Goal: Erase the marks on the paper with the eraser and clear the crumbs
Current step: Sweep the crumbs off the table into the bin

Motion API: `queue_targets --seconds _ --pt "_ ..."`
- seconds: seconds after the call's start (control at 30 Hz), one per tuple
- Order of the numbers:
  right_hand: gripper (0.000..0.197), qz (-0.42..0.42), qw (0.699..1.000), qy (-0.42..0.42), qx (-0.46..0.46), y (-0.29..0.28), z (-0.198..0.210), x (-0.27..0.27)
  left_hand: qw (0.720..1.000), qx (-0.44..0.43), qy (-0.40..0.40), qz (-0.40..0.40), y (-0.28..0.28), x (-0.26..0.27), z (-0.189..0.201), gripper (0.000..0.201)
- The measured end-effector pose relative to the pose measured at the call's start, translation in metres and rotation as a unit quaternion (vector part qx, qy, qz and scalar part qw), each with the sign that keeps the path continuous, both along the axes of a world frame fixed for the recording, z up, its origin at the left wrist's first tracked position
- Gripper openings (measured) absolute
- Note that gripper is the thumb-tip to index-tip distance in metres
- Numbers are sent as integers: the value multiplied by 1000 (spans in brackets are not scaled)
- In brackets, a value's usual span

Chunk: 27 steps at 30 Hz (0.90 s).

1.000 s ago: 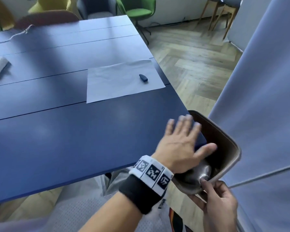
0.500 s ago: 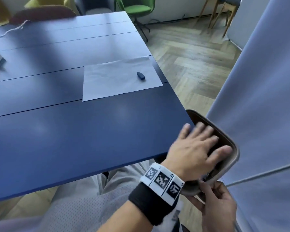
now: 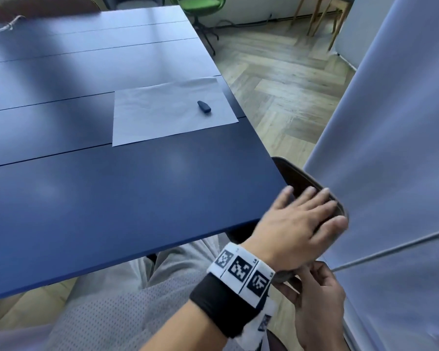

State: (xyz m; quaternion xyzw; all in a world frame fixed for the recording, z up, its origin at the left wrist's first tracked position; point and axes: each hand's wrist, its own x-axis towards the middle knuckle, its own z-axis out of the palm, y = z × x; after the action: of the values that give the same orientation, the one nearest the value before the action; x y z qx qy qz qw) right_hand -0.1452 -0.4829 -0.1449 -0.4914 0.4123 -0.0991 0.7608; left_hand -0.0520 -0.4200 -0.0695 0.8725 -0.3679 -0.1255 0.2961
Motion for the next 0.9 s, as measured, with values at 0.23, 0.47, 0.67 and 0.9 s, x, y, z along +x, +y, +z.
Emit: queue_targets --seconds 0.23,0.47,0.67,0.9 --pt "11 -26 999 14 43 -11 -16 24 949 -160 -62 265 59 30 4 45" --pt "50 -114 978 121 125 -61 -121 73 935 -36 -110 335 82 38 -17 55" --pt "51 -141 949 262 107 -77 -238 88 936 37 -144 320 77 38 -14 63" --pt "45 -46 923 378 52 -63 -276 77 926 92 -161 328 70 38 -14 59"
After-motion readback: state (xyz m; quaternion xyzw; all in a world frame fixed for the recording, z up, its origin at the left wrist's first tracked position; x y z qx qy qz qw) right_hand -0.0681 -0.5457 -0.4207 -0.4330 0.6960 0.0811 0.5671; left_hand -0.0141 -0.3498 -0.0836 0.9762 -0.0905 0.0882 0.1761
